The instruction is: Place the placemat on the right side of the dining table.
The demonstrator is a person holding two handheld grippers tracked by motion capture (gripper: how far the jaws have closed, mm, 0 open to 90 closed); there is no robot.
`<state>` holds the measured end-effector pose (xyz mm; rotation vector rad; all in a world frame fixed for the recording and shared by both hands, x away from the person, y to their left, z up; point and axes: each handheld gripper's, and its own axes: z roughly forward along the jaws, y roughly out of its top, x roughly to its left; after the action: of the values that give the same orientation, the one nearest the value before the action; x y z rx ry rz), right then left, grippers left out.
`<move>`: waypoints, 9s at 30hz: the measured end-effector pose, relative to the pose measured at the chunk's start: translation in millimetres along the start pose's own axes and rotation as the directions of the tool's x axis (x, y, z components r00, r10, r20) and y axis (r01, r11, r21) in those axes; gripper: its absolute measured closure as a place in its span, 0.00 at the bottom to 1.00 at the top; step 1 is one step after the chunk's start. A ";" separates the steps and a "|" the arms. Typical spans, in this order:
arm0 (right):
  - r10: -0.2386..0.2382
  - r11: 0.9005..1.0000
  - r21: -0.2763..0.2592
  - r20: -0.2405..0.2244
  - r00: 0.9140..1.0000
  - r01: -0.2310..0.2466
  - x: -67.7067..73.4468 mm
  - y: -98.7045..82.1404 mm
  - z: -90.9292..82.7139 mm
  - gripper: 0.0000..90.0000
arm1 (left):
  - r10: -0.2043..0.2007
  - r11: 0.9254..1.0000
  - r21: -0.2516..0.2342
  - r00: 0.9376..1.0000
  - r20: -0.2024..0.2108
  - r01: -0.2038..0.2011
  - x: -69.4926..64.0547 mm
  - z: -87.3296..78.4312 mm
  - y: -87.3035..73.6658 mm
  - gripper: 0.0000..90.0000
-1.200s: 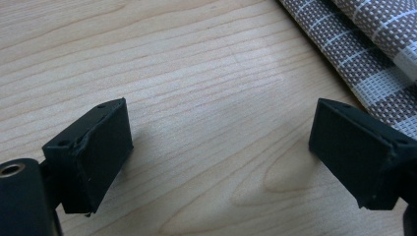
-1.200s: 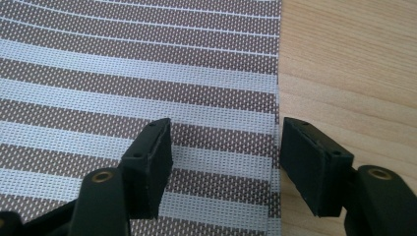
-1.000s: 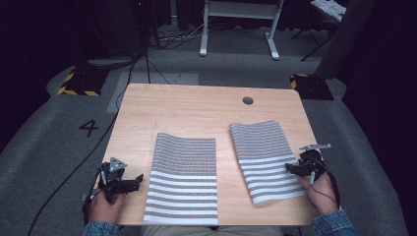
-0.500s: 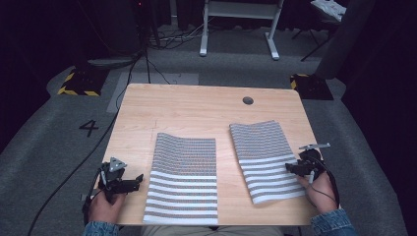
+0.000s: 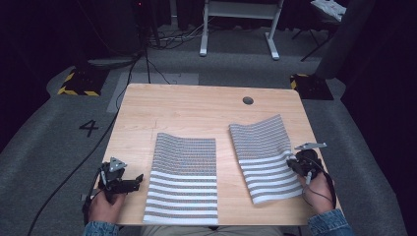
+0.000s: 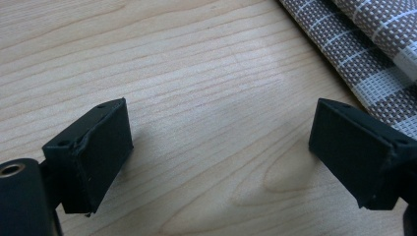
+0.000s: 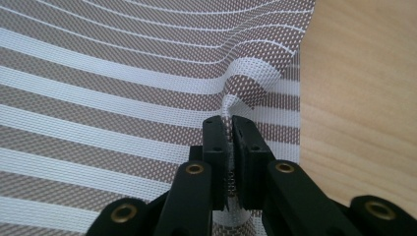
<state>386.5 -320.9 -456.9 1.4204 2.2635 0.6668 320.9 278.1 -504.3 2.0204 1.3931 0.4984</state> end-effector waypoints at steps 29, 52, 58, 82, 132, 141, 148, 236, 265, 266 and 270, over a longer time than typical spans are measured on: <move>-0.312 0.915 -0.314 -0.150 0.938 0.254 116.7 81.2 -95.2 0.96 | -0.001 1.000 0.003 1.000 -0.004 0.001 0.2 0.0 0.7 0.10; -0.452 0.886 -0.269 -0.317 0.834 0.378 217.7 95.4 -44.7 0.95 | -0.002 1.000 0.001 1.000 -0.004 0.002 0.2 0.3 0.7 0.10; -0.469 0.882 -0.230 -0.347 0.812 0.411 229.3 85.7 -30.2 0.94 | -0.002 1.000 0.001 1.000 -0.004 0.002 0.2 0.3 0.7 0.10; -0.272 0.934 -0.325 -0.378 0.885 0.148 137.2 73.6 -60.0 0.41 | -0.001 1.000 0.003 1.000 -0.005 0.001 0.2 0.1 0.8 0.10; 0.103 0.995 0.016 -0.021 0.994 -0.103 -9.6 -28.0 11.8 0.36 | -0.001 1.000 0.003 1.000 -0.004 0.001 0.2 0.0 0.7 0.10; 0.056 0.998 0.032 -0.083 0.995 -0.053 0.3 -22.8 7.5 0.77 | -0.001 1.000 0.003 1.000 -0.005 0.001 0.2 0.1 0.7 0.10; 0.003 1.000 -0.020 -0.102 0.995 -0.005 5.1 -9.4 -7.4 0.92 | -0.001 1.000 0.003 1.000 -0.005 0.001 0.2 0.0 0.7 0.10; -0.363 0.923 -0.015 -0.368 0.856 0.385 212.6 87.3 64.8 0.55 | -0.006 1.000 0.000 1.000 -0.009 0.006 1.0 1.4 1.8 0.10; -0.401 0.911 -0.059 -0.346 0.848 0.407 149.3 66.4 -6.3 0.94 | -0.006 1.000 0.002 1.000 -0.009 0.006 1.0 1.2 2.0 0.10; -0.403 0.910 -0.057 -0.342 0.849 0.410 143.8 61.0 -7.9 0.94 | -0.005 1.000 0.002 1.000 -0.010 0.005 0.9 1.3 1.9 0.10; -0.364 0.927 -0.052 -0.360 0.859 0.371 128.5 45.4 -12.0 0.93 | -0.006 1.000 0.002 1.000 -0.009 0.006 1.0 1.4 2.1 0.10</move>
<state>359.7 -189.5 -430.0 0.8752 2.7325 0.8335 323.6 278.1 -504.0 2.0169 1.4058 0.5045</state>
